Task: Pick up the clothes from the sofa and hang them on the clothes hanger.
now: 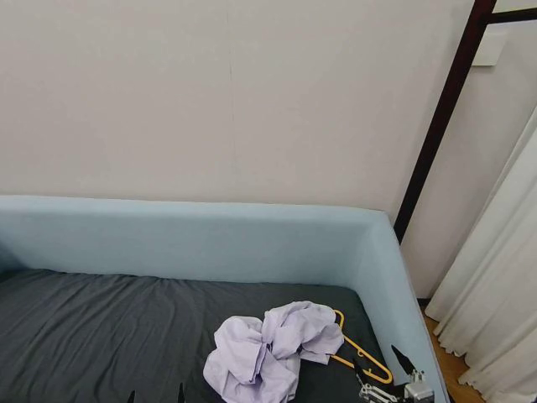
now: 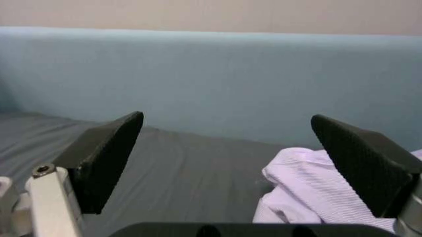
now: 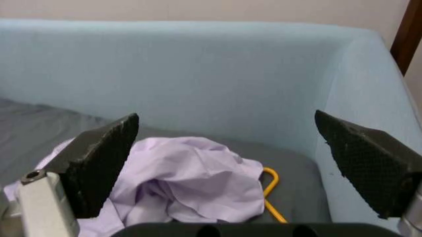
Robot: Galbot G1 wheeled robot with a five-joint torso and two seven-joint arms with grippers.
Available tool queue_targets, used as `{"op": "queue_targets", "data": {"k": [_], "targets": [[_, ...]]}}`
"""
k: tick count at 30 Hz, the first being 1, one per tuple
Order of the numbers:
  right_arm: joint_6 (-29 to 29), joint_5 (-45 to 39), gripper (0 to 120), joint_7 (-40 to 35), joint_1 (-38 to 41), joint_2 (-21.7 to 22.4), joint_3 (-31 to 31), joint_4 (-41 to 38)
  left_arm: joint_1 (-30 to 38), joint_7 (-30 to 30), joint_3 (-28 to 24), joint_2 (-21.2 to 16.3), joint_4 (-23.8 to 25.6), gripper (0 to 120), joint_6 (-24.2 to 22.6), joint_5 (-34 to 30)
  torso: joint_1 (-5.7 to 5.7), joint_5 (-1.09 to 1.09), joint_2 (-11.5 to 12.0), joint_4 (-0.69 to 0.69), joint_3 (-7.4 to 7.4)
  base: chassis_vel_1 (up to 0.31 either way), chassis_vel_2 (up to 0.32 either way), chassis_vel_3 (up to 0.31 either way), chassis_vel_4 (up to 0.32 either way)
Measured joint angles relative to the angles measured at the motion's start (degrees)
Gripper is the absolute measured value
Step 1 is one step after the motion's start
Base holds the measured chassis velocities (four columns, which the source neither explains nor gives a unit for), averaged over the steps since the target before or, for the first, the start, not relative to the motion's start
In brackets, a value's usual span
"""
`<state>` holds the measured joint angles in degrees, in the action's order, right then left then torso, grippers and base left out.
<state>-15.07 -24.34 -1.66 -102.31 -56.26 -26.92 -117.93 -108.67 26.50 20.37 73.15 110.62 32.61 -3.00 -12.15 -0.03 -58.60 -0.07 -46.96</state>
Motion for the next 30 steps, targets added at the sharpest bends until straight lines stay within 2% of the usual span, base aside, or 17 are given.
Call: {"op": "queue_targets", "data": {"k": [2,3,4,6,8,11,12,17,18,21,23,26,30], "targets": [[0.7,-0.5,100,-0.3,0.7,1.5,0.0,0.4,0.4,-0.4,-0.3,-1.1,0.0,100,-0.2,-0.6,0.00,-0.02,0.0,-0.02,0.00,0.000,0.000,0.000,0.000],[0.8,0.4,100,-0.4,2.2,3.0,0.3,1.9,0.5,-0.6,-0.4,-2.0,-0.1,100,-0.6,-1.3,0.00,-0.02,0.0,-0.07,0.01,0.000,0.000,0.000,0.000],[0.7,1.5,100,-0.3,4.4,4.5,1.2,3.9,0.4,-0.5,-0.4,-2.4,-0.2,100,-0.8,-1.6,0.00,-0.03,0.0,-0.07,0.00,0.000,0.000,0.000,0.000],[1.5,1.0,100,-0.3,11.5,7.4,5.3,8.5,-1.0,-0.6,0.4,-2.8,-0.9,100,-0.6,-1.8,0.00,0.01,0.0,0.02,0.00,0.000,0.000,0.000,0.000],[2.2,-0.2,100,-0.2,13.9,8.2,7.2,9.5,-1.6,-0.6,0.7,-2.8,-0.9,100,-0.4,-1.8,0.00,-0.01,0.0,0.05,0.00,0.000,0.000,0.000,0.000],[5.2,-6.7,100,-0.2,22.9,10.4,14.3,13.4,-3.3,-0.6,1.8,-2.8,-0.7,100,-0.3,-1.9,0.00,0.00,0.0,0.01,0.00,0.000,0.000,0.000,0.000],[5.2,-6.7,100,-0.2,22.9,10.4,14.3,13.4,-3.3,-0.6,1.8,-2.8,-0.7,100,-0.3,-1.9,0.00,0.00,0.0,0.01,0.00,0.000,0.000,0.000,0.000],[6.1,-5.4,100,0.4,34.2,13.3,27.2,17.7,-4.4,-0.5,1.7,-3.1,-1.0,100,-1.0,-1.8,0.00,-0.02,0.0,-0.01,0.00,0.000,0.000,0.000,0.000],[6.1,-5.4,100,0.4,34.2,13.3,27.2,17.7,-4.4,-0.5,1.7,-3.1,-1.0,100,-1.0,-1.8,0.00,-0.02,0.0,-0.01,0.00,0.000,0.000,0.000,0.000],[8.2,-5.8,100,0.8,41.1,12.9,36.6,18.0,-4.6,-0.4,1.7,-1.6,-1.1,100,-1.0,-1.2,0.00,-0.03,0.0,0.00,0.00,0.000,0.000,0.000,0.000],[8.4,-5.4,100,1.2,42.7,12.5,38.4,18.6,-4.6,-0.4,1.8,-1.3,-1.1,100,-1.1,-1.1,0.00,-0.03,0.0,0.02,0.01,0.000,0.000,0.000,0.000],[8.7,-5.1,100,2.6,51.6,10.1,47.7,24.5,-4.8,-0.4,2.9,-0.7,-2.0,100,-1.2,-0.9,0.00,-0.03,0.0,0.00,0.00,0.000,0.000,0.000,0.000],[10.5,-8.8,100,2.9,57.1,7.2,52.7,27.3,-5.8,-0.3,4.6,-0.5,-2.1,100,-0.7,-0.8,-0.01,-0.03,0.0,0.00,0.00,0.000,0.000,0.000,0.000]]}}
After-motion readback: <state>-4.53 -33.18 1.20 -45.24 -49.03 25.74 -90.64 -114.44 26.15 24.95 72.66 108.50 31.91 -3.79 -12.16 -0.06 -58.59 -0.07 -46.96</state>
